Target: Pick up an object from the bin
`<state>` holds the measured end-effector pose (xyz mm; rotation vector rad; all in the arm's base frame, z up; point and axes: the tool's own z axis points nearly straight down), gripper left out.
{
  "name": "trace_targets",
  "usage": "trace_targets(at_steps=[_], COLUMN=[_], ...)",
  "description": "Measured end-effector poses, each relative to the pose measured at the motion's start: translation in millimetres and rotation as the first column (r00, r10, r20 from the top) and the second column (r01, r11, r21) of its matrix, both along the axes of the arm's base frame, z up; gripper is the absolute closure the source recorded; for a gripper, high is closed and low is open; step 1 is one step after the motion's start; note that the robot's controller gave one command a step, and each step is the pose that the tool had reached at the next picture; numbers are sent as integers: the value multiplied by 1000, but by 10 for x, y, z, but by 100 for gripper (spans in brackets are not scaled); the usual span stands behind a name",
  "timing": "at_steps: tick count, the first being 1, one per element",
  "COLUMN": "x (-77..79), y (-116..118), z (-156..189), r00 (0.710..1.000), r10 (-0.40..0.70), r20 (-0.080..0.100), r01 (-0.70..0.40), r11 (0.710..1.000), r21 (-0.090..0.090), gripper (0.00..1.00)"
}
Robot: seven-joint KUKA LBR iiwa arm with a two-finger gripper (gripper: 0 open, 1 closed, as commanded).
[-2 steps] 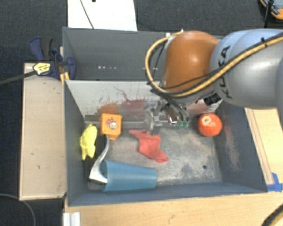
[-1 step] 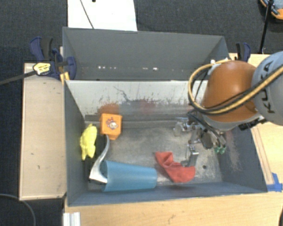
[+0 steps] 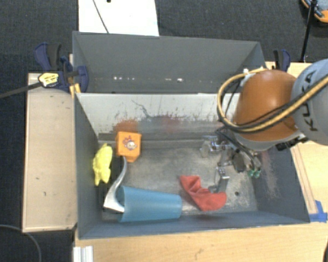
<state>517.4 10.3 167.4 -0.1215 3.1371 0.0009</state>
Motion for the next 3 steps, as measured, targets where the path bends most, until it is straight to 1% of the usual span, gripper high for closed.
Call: trace_targets(at_steps=[1,2,3], x=[-176,-295,-326], y=[118,74,-33], z=[-470,-946,-971], r00=[997,995,983], r10=[-71,-96,-183], r20=[6,0,0], r01=[71,96,183], r11=[997,995,983], r21=[1,1,0], gripper=[0,0,100])
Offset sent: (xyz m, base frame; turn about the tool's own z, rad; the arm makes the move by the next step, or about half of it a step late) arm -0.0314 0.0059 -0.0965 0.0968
